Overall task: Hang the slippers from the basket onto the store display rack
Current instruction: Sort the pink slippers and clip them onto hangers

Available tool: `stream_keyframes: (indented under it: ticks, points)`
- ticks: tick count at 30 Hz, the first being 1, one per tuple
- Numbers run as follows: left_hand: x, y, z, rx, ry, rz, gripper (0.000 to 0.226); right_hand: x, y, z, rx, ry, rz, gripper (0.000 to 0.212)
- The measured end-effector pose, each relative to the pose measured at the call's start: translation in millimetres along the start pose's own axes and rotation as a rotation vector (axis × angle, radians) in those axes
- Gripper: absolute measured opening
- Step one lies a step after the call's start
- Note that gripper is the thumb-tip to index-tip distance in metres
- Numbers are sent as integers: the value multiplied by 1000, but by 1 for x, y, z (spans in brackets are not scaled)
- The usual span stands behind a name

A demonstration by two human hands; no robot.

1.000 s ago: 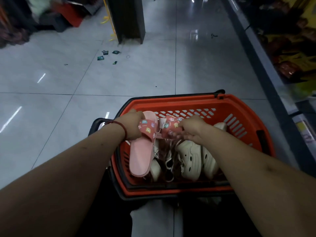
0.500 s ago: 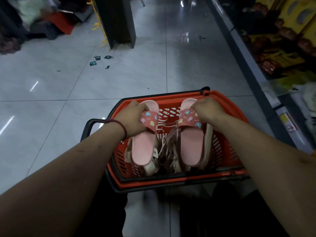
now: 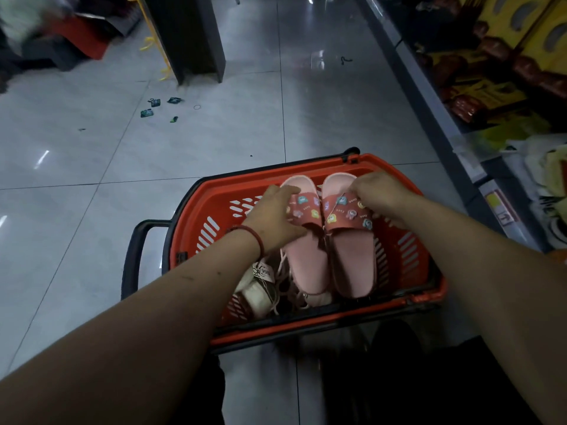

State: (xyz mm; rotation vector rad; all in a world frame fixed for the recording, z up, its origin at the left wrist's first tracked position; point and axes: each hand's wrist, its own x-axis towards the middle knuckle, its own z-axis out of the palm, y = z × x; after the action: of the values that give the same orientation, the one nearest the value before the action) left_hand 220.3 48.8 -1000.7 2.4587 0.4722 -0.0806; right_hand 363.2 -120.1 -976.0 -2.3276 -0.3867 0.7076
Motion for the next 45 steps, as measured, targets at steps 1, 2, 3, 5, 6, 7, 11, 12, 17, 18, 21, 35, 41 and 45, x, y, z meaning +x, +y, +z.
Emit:
stream_keyframes:
  ticks: [1,2,3,5,6,7,11,12,17,18,21,35,41,45]
  points:
    - [1,0,8,-39,-69,-28,97,2,6,-1,-56,-25,9,31]
    - [1,-1,15,-66,-146,-42,104,5,14,-1,-127,-63,22,31]
    - [2,-2,21,-56,-219,-37,108,7,21,0,-200,-98,31,31]
    - [2,-3,28,45,-315,-8,103,7,31,1,-305,-111,39,29]
    - [2,-4,30,58,-331,-9,99,8,33,1,-320,-88,35,28]
    - [3,-5,30,21,-337,-25,95,7,32,1,-337,-62,22,28]
    - [6,-16,30,-152,-327,-61,83,4,22,6,-397,-66,-38,28]
    - [6,-19,31,-181,-318,-56,78,3,19,9,-419,-76,-57,28]
    - [5,-27,35,-131,-249,-102,37,0,6,20,-458,-115,-123,27]
    - [7,-30,38,-108,-237,-105,35,0,5,22,-473,-130,-131,27]
    - [4,-32,41,27,-277,-103,54,0,4,27,-538,-157,-161,27]
    - [2,-46,21,-183,-400,-107,73,0,12,27,-603,-214,-228,73]
    - [10,-50,25,-212,-294,-144,31,3,13,21,-532,-233,-217,72]
    - [24,-58,17,141,-234,-89,42,4,17,16,-484,-239,-232,62]
